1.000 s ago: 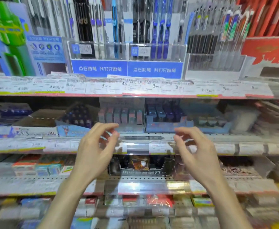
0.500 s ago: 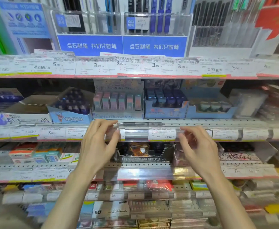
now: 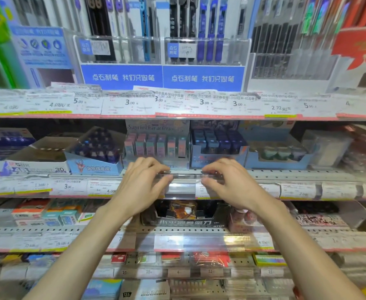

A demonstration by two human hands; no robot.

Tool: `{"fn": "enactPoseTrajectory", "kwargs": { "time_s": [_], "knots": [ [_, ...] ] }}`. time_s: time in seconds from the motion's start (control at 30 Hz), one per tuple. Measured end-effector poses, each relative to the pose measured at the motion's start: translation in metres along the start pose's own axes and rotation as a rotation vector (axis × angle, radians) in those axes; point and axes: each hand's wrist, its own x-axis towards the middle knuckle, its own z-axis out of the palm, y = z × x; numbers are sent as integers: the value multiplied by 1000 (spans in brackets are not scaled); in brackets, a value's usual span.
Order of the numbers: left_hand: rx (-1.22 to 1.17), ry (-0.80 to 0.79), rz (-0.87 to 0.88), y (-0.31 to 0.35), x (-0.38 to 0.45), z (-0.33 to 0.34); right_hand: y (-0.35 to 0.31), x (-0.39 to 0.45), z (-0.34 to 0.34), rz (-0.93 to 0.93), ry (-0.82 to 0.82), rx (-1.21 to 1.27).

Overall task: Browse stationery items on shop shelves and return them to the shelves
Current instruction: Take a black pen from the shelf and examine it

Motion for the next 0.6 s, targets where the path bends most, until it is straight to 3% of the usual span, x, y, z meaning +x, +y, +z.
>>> {"fn": "enactPoseTrajectory", "kwargs": {
  "time_s": [0.27,0.6],
  "knots": [
    [-90,-76,-63,4,6,-2,-3,13,-8,35,-121,95],
    [-206,-70,-83,2,8,-2,2,13,-9,128,-57,475]
  ]
}}
